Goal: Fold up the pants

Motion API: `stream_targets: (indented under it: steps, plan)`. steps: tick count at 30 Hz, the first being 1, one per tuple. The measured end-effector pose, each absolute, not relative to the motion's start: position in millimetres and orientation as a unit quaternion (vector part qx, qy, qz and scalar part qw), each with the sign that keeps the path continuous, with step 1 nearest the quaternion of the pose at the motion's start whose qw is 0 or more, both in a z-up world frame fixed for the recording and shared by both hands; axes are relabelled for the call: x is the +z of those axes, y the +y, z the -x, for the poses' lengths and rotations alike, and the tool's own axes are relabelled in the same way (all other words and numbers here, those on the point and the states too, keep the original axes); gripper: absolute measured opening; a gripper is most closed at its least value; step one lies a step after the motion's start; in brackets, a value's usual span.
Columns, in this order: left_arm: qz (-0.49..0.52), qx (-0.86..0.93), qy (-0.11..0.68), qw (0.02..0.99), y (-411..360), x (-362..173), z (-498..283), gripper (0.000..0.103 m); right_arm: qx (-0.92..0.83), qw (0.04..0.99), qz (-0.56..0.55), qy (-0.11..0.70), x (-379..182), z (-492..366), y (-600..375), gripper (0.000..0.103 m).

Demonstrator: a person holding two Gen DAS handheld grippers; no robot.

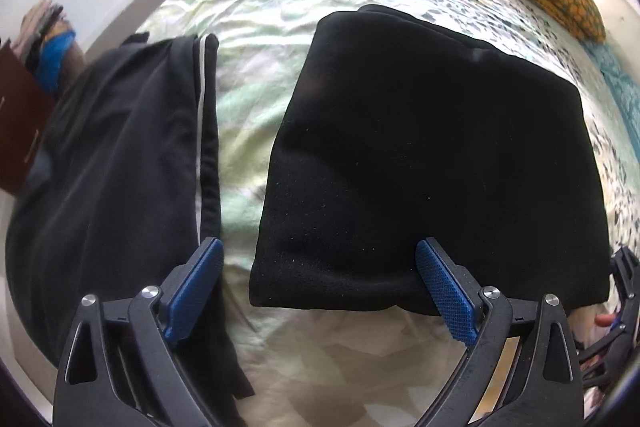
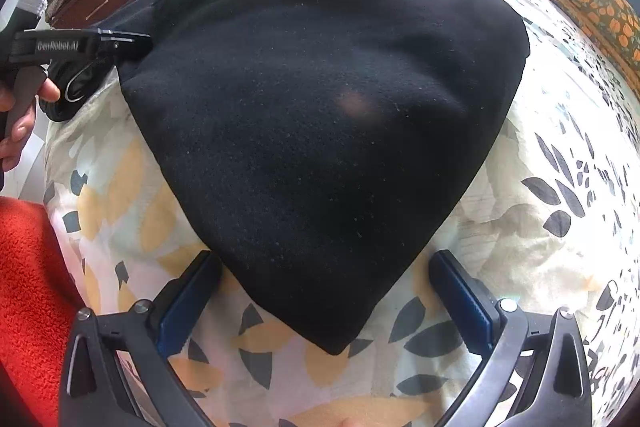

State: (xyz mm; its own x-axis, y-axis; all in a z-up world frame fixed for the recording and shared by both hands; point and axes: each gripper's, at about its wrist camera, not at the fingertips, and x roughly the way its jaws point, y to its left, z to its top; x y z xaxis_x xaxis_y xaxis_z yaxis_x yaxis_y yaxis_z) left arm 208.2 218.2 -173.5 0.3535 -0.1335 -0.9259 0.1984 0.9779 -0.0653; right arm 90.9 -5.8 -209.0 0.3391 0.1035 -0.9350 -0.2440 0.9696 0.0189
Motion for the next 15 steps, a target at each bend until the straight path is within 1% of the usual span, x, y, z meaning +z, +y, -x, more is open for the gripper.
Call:
stream_targets:
  steps: [8, 11, 15]
  plan:
    - [-0.055, -0.096, 0.563, 0.819, 207, -156, -199, 0.097, 0.114, 0.793, 0.065, 0.596, -205, -97, -8, 0.103]
    - [-0.058, -0.097, 0.542, 0.833, 203, -126, -187, 0.097, 0.109, 0.783, 0.051, 0.61, -201, -86, -17, 0.103]
    - [-0.061, -0.078, 0.472, 0.876, 196, -58, -155, 0.097, 0.098, 0.768, 0.02, 0.632, -188, -67, -39, 0.103]
